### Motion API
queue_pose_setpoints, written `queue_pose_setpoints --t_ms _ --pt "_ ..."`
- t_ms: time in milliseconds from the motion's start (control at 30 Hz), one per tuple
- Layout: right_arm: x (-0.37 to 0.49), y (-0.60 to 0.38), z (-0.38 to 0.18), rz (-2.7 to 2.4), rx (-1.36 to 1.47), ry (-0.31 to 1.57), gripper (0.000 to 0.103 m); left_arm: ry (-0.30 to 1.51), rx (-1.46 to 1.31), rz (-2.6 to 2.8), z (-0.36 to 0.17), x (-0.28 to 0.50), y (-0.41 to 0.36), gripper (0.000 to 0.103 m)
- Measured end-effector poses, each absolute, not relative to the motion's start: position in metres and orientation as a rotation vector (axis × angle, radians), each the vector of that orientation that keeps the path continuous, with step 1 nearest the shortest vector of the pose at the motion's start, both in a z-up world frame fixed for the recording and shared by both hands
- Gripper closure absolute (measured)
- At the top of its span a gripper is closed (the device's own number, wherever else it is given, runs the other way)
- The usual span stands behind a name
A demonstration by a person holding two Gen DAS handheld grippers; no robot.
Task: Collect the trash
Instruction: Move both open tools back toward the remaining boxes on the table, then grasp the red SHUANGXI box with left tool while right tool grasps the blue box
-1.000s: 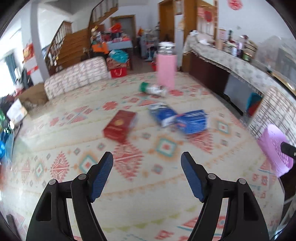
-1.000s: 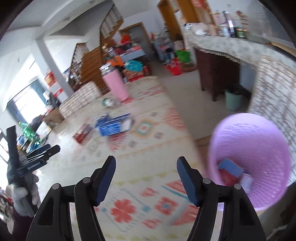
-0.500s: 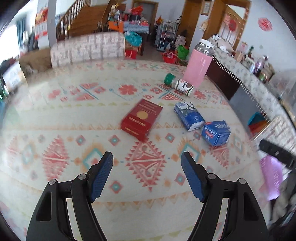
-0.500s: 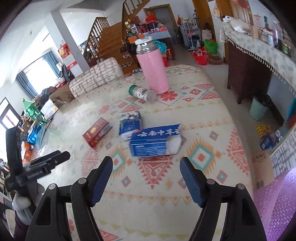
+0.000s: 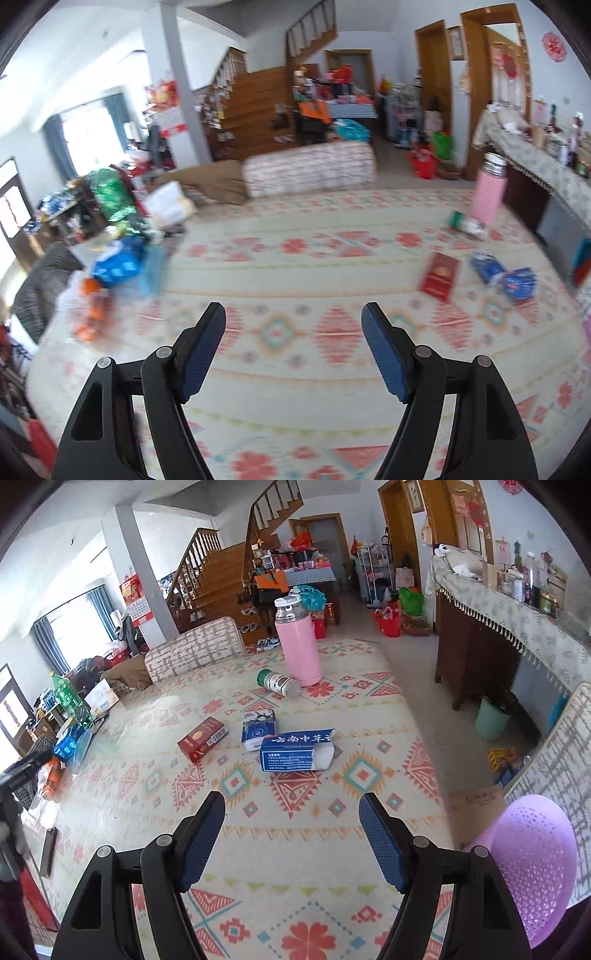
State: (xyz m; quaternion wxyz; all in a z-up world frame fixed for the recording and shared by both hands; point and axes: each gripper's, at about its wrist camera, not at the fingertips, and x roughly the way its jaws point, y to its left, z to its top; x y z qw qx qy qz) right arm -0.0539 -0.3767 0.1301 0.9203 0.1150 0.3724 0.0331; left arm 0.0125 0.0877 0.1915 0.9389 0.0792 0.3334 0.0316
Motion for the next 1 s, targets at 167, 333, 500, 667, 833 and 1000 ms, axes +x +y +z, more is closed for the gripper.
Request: queue_pose_setpoints --t_ms 167,333,500,667,833,1000 --pt "-0.044 -0.376 0.130 0.091 0.225 0.780 0.020 0.694 0.104 0.017 0.192 0.024 0.102 0.025" --pt "-0.013 -0.375 0.114 0.152 0.240 0.826 0.019 0.762 0.057 -0.145 0.157 0.055 0.059 0.023" --pt "0.030 -0.384 0.092 0.195 0.279 0.875 0.019 0.865 0.112 -0.291 0.111 0.094 -0.014 0.023" --pt "0.083 -0.393 0.074 0.232 0.295 0.923 0.019 0.923 0.105 -0.368 0.079 0.138 -0.061 0.023" --pt "0.138 -0.394 0.055 0.304 0.310 0.970 0.015 0.962 0.062 -0.374 0.057 0.177 -0.079 0.023" --pt "0.177 -0.383 0.026 0.362 0.289 1.050 0.015 0.991 0.058 -0.396 0.043 0.201 -0.093 0.023"
